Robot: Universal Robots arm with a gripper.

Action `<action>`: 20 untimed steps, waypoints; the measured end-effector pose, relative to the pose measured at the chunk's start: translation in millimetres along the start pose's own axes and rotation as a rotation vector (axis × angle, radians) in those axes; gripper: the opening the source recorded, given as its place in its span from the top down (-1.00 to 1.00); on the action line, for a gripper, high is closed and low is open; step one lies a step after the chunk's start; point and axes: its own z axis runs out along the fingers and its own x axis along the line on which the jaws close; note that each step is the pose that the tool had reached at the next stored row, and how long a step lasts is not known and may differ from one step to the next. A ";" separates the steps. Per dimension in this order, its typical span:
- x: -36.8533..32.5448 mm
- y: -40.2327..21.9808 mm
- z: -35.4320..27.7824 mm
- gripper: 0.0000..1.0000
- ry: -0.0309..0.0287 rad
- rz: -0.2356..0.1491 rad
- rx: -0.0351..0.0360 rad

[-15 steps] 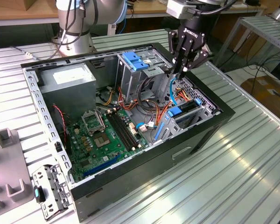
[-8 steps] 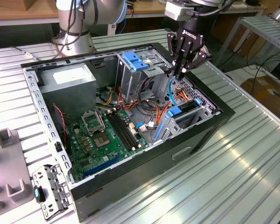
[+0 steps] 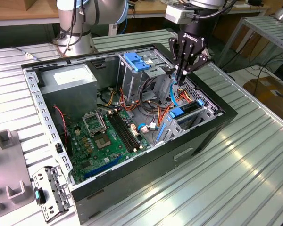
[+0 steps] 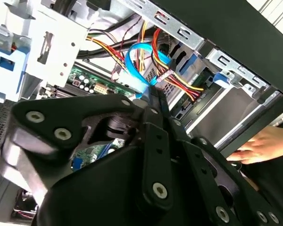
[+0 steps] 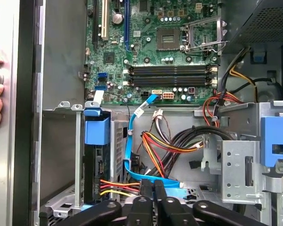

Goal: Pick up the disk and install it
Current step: 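Insert the second disk wire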

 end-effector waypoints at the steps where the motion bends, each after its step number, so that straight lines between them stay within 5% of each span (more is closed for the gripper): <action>1: -0.2 -0.1 0.7 0.51 0.0053 0.000 0.0000; 2: -0.7 -0.3 2.0 0.51 0.0146 0.001 -0.0001; 6: -1.8 -0.9 5.2 0.67 0.0353 0.002 -0.0002; 9: -1.8 -0.8 6.1 0.68 0.0354 0.002 0.0000; 15: 4.4 9.9 8.4 0.68 0.0336 0.002 0.0106; 18: 15.9 10.5 10.9 0.68 0.0249 0.001 0.0139; 20: 26.4 10.8 13.6 0.68 0.0136 0.000 0.0166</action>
